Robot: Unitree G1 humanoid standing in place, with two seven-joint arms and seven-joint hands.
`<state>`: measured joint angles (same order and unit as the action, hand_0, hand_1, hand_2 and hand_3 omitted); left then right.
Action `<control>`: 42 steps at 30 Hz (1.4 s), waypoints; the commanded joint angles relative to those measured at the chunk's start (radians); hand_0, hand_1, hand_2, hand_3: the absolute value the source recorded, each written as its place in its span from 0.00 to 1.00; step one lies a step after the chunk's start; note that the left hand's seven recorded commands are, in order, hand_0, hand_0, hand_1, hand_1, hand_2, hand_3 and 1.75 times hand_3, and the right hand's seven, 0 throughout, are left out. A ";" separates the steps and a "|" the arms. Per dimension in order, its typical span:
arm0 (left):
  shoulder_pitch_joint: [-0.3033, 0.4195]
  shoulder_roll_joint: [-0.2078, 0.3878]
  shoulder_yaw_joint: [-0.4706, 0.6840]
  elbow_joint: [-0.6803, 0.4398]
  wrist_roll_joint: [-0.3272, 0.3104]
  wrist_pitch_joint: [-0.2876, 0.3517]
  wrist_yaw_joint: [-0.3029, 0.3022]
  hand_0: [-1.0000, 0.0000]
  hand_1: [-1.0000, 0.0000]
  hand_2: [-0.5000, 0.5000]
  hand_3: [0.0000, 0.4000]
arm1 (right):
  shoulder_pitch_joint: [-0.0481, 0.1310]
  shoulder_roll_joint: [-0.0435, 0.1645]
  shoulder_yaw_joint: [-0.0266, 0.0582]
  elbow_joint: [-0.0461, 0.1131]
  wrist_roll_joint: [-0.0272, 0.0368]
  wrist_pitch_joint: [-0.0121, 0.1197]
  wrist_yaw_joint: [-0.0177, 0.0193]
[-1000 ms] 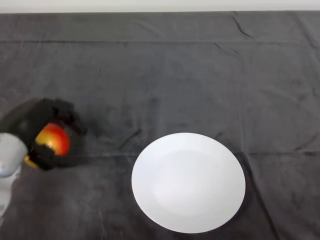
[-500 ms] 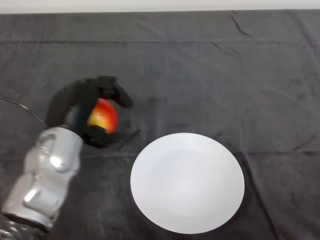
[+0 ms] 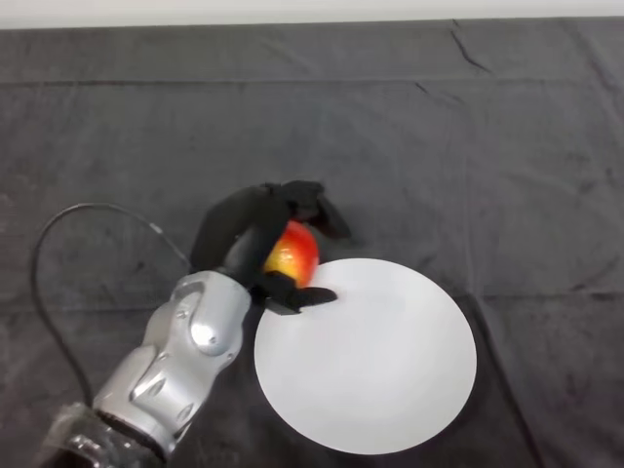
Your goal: Move the apple to the plate
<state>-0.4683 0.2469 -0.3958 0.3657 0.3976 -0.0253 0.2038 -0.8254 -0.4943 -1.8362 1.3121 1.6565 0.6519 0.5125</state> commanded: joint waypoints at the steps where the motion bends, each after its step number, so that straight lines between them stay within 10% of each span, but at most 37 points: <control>1: -0.080 0.005 -0.038 0.045 -0.017 -0.019 0.007 0.00 0.00 0.50 1.00 | 0.001 -0.026 -0.0064 -0.009 -0.0004 0.003 0.0012; 28: -0.234 -0.034 -0.323 0.254 -0.192 -0.144 0.043 0.00 0.00 0.50 1.00 | 0.002 -0.027 -0.0074 -0.007 0.0004 0.004 0.0014; 29: -0.238 -0.034 -0.327 0.260 -0.197 -0.149 0.044 0.00 0.03 0.49 1.00 | 0.002 -0.027 -0.0075 -0.007 0.0005 0.004 0.0014; 31: -0.245 -0.033 -0.335 0.275 -0.206 -0.162 0.045 0.00 0.51 0.25 1.00 | 0.002 -0.027 -0.0076 -0.006 0.0005 0.004 0.0014; 32: -0.249 -0.032 -0.337 0.281 -0.210 -0.167 0.045 0.05 0.70 0.17 0.95 | 0.002 -0.028 -0.0077 -0.006 0.0005 0.004 0.0014; 33: -0.253 -0.030 -0.339 0.287 -0.214 -0.171 0.044 0.59 1.00 0.30 0.41 | 0.002 -0.028 -0.0078 -0.006 0.0005 0.004 0.0014; 35: -0.261 -0.027 -0.339 0.296 -0.222 -0.178 0.042 1.00 1.00 0.50 0.00 | 0.002 -0.028 -0.0080 -0.006 0.0006 0.004 0.0014; 42: -0.276 -0.008 -0.330 0.312 -0.234 -0.203 0.059 1.00 1.00 0.50 0.00 | 0.002 -0.028 -0.0086 -0.005 0.0006 0.005 0.0014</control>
<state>-0.6856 0.2180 -0.7066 0.6418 0.1775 -0.2086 0.2498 -0.8254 -0.4943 -1.8360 1.3121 1.6566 0.6519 0.5125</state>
